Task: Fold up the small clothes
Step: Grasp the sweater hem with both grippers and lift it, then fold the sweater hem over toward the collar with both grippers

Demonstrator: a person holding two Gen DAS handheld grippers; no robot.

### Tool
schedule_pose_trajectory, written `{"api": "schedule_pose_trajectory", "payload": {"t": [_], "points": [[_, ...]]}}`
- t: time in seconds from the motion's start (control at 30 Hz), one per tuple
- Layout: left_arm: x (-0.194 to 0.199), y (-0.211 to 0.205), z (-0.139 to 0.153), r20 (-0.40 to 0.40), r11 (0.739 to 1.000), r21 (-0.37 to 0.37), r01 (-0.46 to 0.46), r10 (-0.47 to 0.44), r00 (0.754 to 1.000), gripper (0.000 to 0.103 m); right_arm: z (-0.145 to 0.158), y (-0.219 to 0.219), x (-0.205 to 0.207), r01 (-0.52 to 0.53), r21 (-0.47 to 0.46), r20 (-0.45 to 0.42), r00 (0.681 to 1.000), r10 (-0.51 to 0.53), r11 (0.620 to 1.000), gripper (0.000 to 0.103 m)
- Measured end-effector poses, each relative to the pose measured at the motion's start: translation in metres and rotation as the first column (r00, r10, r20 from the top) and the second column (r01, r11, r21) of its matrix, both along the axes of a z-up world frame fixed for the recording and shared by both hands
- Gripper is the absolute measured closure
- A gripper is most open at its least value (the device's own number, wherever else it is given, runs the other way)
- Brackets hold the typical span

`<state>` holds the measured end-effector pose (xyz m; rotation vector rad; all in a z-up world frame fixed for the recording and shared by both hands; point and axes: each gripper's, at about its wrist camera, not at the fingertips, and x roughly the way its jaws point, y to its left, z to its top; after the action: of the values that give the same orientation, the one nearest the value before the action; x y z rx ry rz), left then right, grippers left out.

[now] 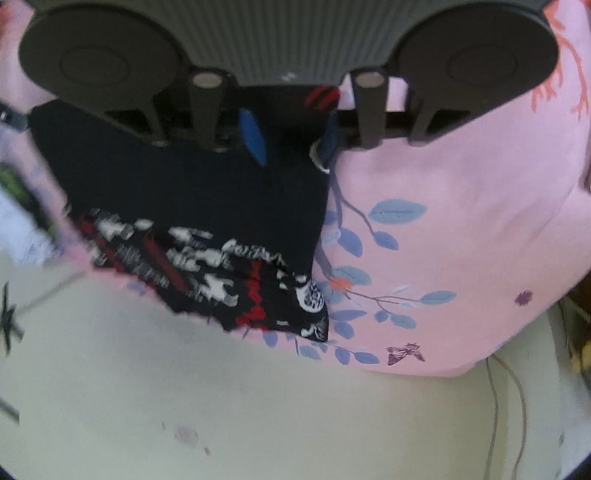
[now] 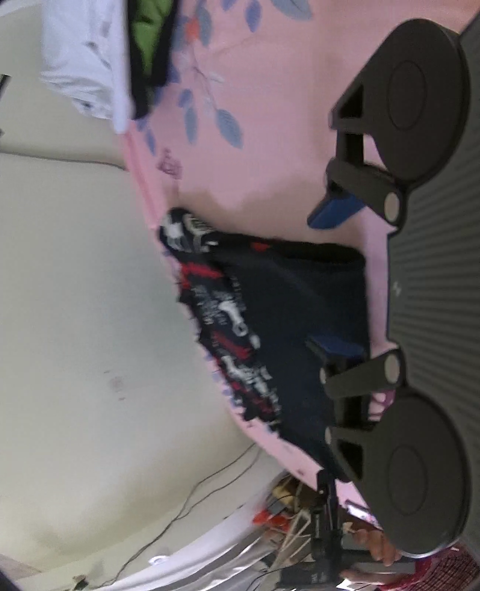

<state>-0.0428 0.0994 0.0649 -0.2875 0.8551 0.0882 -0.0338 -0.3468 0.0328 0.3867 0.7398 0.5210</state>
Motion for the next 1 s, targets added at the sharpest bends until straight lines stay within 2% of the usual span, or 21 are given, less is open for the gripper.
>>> {"api": "schedule_pose_trajectory", "payload": {"t": [0.03,0.1,0.17,0.23,0.27,0.3,0.33,0.37,0.47,0.53,0.57,0.6,0.67,0.77,0.9,0.97,1.0], "points": [[0.005,-0.003,-0.005,-0.022,0.999,0.037,0.001,0.0,1.0,0.094,-0.006,0.004,0.003,-0.005,-0.008,-0.014,1.0,0.005,1.0,0.097],[0.007,-0.001,-0.01,-0.028,0.999,0.052,0.003,-0.001,1.0,0.094,-0.012,0.008,-0.001,-0.009,-0.055,-0.008,1.0,0.008,0.998,0.101],[0.008,0.005,-0.009,-0.04,0.999,0.032,0.016,-0.014,0.999,0.094,-0.012,0.002,-0.009,-0.015,-0.061,-0.014,1.0,0.014,0.998,0.101],[0.01,0.01,-0.002,-0.074,0.999,0.02,0.041,-0.039,0.997,0.086,-0.004,0.0,-0.01,-0.044,-0.08,-0.034,0.999,0.041,0.996,0.099],[0.012,0.014,0.007,-0.077,0.998,0.021,0.053,-0.051,0.996,0.085,0.005,-0.001,-0.008,-0.069,-0.101,-0.051,0.997,0.065,0.992,0.094],[0.015,0.019,0.021,-0.052,0.998,0.034,0.053,-0.051,0.997,0.085,0.019,-0.004,-0.002,-0.102,-0.117,-0.058,0.994,0.096,0.988,0.073],[0.02,0.025,0.042,-0.008,0.997,0.07,0.039,-0.039,0.999,0.082,0.041,-0.009,0.005,-0.104,-0.13,-0.027,0.994,0.102,0.986,0.064],[0.027,0.027,0.06,0.032,0.995,0.101,0.026,-0.029,0.999,0.08,0.063,-0.013,0.013,-0.102,-0.134,0.024,0.994,0.106,0.986,0.049],[0.075,0.02,0.11,0.135,0.985,0.168,0.04,-0.063,0.989,0.071,0.134,-0.005,0.061,-0.094,-0.203,0.113,0.986,0.119,0.975,0.047],[0.117,0.005,0.123,0.188,0.977,0.204,0.068,-0.107,0.976,0.049,0.165,0.019,0.107,-0.136,-0.253,0.153,0.972,0.179,0.958,0.045],[0.137,-0.004,0.122,0.213,0.973,0.222,0.069,-0.118,0.97,0.045,0.172,0.034,0.13,-0.15,-0.277,0.167,0.965,0.201,0.949,0.041],[0.159,-0.011,0.116,0.223,0.97,0.23,0.071,-0.124,0.967,0.041,0.171,0.049,0.153,-0.153,-0.293,0.171,0.963,0.209,0.944,0.038],[0.205,-0.024,0.092,0.179,0.974,0.205,0.098,-0.136,0.974,0.041,0.151,0.079,0.202,-0.161,-0.285,0.13,0.97,0.204,0.945,0.038],[0.267,-0.037,0.045,0.068,0.981,0.169,0.099,-0.112,0.991,0.043,0.095,0.122,0.265,-0.179,-0.256,0.028,0.981,0.192,0.95,0.039],[0.321,-0.042,-0.001,-0.033,0.985,0.134,0.107,-0.103,0.994,0.043,0.032,0.165,0.318,-0.221,-0.208,-0.076,0.975,0.209,0.953,0.039],[0.332,-0.041,-0.015,-0.076,0.988,0.105,0.114,-0.106,0.991,0.05,0.009,0.179,0.333,-0.24,-0.185,-0.117,0.968,0.221,0.953,0.039],[0.336,-0.042,-0.022,-0.098,0.988,0.086,0.131,-0.122,0.988,0.07,0.0,0.186,0.337,-0.25,-0.187,-0.131,0.965,0.228,0.95,0.043]]}}
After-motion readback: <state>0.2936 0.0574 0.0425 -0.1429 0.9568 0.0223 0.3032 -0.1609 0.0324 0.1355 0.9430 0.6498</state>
